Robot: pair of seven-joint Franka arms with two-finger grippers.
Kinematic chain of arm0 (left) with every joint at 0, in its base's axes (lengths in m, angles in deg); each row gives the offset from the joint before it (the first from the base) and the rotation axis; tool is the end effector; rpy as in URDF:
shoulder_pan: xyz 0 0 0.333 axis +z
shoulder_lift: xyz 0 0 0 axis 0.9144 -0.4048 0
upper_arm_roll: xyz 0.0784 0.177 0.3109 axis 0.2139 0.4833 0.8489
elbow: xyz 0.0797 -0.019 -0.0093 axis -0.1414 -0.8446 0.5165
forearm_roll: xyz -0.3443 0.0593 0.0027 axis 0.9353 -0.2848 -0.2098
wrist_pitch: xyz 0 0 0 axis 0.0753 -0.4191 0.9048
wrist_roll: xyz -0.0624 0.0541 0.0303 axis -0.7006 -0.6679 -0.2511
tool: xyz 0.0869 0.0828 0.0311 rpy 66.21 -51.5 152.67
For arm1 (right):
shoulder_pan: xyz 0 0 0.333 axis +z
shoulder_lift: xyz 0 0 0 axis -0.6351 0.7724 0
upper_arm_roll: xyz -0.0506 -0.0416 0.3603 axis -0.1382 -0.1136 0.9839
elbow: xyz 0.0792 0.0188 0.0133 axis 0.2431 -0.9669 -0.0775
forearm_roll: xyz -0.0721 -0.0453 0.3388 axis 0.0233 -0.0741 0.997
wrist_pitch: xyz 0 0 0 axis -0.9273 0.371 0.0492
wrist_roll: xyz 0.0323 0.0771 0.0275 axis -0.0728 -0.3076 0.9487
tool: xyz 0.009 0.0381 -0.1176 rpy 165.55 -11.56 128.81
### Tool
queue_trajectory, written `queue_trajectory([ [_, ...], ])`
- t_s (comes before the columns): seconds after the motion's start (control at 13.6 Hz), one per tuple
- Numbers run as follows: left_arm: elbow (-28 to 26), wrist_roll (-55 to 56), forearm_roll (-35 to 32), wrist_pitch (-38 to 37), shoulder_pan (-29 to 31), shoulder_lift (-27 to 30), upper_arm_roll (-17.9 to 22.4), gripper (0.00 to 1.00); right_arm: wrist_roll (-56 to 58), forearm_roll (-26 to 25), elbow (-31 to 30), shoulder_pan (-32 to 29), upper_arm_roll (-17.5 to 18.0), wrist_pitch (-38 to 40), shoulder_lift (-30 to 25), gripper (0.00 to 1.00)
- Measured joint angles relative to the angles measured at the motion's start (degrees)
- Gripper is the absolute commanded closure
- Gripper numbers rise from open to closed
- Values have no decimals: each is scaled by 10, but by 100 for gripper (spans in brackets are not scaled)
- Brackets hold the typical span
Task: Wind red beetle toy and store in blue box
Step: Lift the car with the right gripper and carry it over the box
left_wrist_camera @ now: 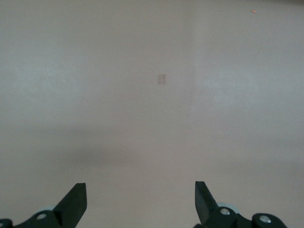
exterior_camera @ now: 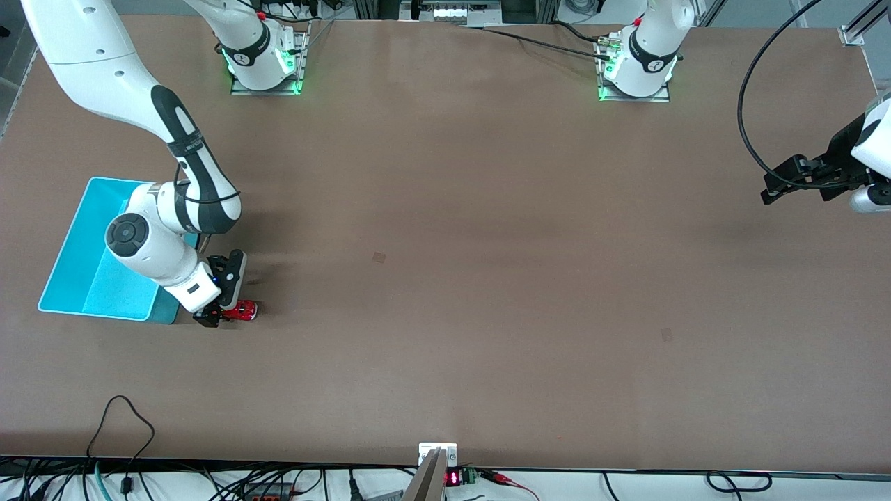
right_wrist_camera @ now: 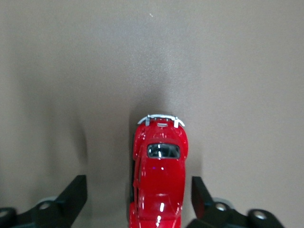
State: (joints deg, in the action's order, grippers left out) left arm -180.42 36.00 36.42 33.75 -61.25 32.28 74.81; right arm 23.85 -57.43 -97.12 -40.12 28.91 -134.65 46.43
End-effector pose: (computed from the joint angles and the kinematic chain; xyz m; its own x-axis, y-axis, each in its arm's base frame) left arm 0.5203 0.0165 0.6224 0.9952 0.0855 0.0467 0.0850 -0.9963 0.0121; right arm 0.6546 0.0255 0.2472 0.0322 0.9994 0.0101 0.9927 -0.0332 0.1162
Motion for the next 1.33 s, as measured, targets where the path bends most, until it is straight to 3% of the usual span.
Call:
queue_trajectory([
  [0.15,0,0,0,0,0,0,0,0,0,0,2,0,0,-3,5,91],
  [0.22,0,0,0,0,0,0,0,0,0,0,3,0,1,-4,5,100],
  [0.66,0,0,0,-14,-3,3,-6,0,-101,27,18,1,5,40,-15,100],
  [1.03,0,0,0,-19,-3,5,-6,0,-318,27,27,17,7,184,-117,100],
  [1.18,0,0,0,-20,-3,5,-5,0,-382,27,26,15,-9,201,-152,100],
  [1.33,0,0,0,-20,-3,5,-5,0,-431,28,25,14,-47,205,-171,100],
])
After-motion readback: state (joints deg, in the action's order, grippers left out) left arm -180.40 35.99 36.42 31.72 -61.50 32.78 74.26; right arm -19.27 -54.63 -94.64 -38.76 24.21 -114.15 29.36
